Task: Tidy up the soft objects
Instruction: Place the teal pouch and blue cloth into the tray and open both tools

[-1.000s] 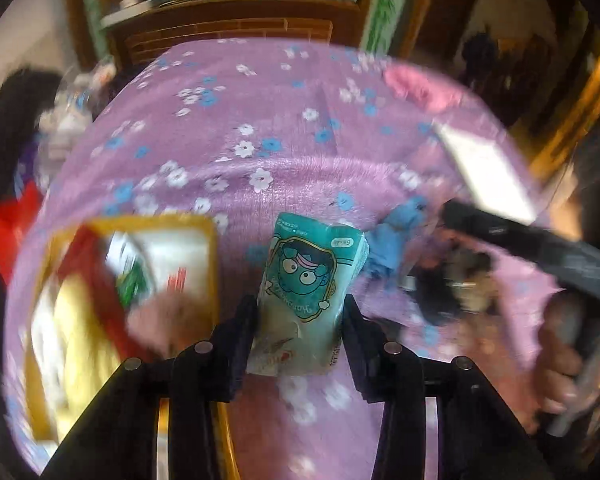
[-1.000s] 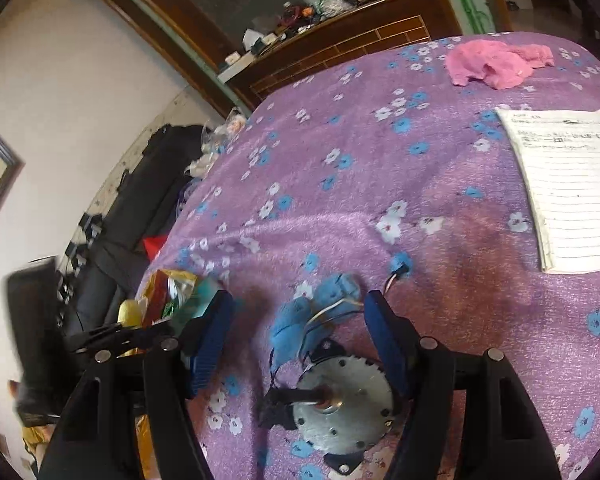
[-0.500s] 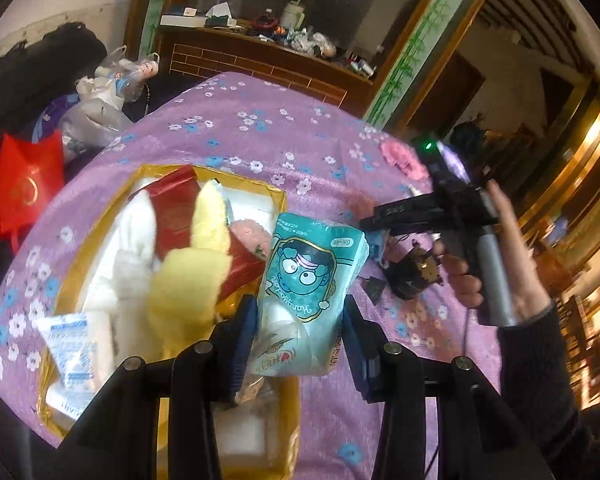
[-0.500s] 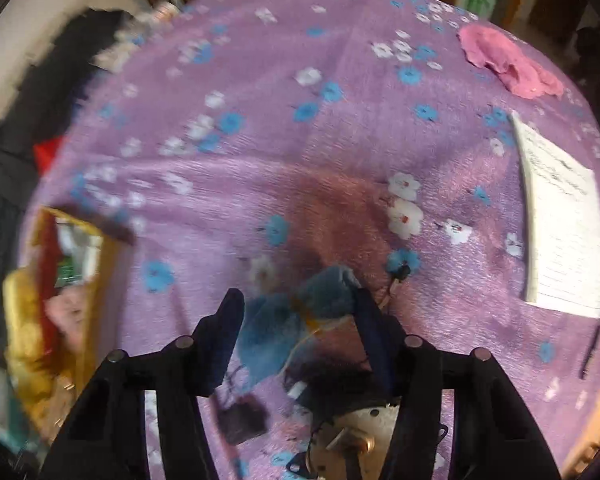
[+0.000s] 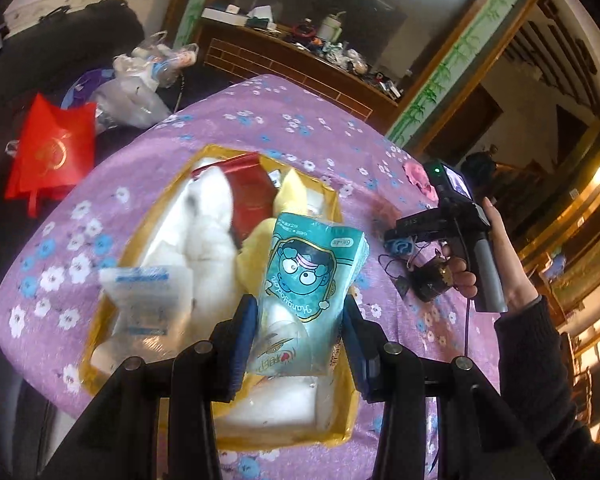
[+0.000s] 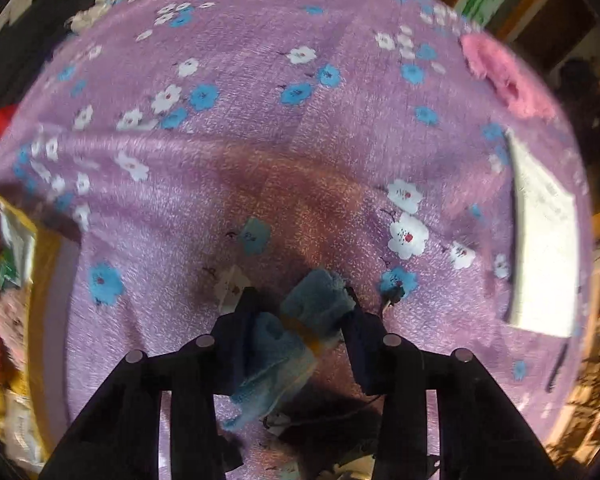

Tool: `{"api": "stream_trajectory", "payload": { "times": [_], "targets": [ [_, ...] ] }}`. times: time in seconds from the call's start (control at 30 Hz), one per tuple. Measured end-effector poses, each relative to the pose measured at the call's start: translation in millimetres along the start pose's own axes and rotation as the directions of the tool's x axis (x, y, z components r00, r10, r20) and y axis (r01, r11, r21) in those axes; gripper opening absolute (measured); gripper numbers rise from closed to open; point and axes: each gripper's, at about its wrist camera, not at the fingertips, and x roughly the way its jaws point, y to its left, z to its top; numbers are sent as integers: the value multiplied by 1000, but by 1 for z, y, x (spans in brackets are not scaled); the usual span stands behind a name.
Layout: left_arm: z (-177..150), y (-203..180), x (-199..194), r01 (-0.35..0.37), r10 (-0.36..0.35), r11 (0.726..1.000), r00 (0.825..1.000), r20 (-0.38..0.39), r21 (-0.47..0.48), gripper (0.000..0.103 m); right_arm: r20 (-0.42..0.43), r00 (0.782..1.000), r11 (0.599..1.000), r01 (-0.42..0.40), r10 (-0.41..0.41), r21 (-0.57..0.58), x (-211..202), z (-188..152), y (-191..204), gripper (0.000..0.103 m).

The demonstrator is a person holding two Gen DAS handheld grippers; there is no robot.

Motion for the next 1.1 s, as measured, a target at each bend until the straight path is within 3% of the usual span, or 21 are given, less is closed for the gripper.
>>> {"api": "stream_trajectory", "payload": {
  "times": [0.1, 0.23, 0.3, 0.37, 0.5, 0.6, 0.67, 0.73, 0.93, 1.1],
  "targets": [
    [-5, 4, -4, -22, 22, 1000, 1000, 4, 1, 44, 28, 998, 998, 56, -55, -8, -7, -6, 6, 29],
    [-9, 7, -7, -30, 30, 1000, 1000, 1, -6, 44, 225, 974, 998, 30, -18, -48, -42, -21, 21, 28],
    [-10, 8, -10, -32, 32, 999, 999, 5, -7, 44, 313, 948, 998, -56, 60, -23, -58, -24, 20, 28],
    [-11, 9, -11, -37, 37, 999, 999, 2, -13, 44, 418, 896, 987, -160, 150, -11, -80, -27, 20, 29],
    [-14, 11, -15, -50, 50, 999, 999, 3, -14, 44, 513, 823, 964, -265, 245, -36, -109, -33, 33, 29],
    [-14, 10, -12, -64, 64, 998, 998, 0, -19, 44, 506, 784, 924, -375, 359, -73, -117, -43, 45, 29],
    [-14, 11, -9, -78, 78, 997, 997, -4, -24, 44, 460, 739, 851, -520, 493, -78, -117, -58, 50, 29],
    [-13, 12, -6, -90, 89, 996, 996, -8, -28, 44, 409, 697, 785, -614, 589, -84, -112, -71, 58, 29],
    [-12, 11, 3, -122, 122, 992, 992, -22, -25, 44, 318, 676, 738, -661, 665, -139, -104, -107, 95, 29],
    [-12, 12, 5, -158, 158, 987, 987, -11, -26, 44, 305, 661, 721, -673, 686, -163, -99, -126, 106, 29]
  ]
}}
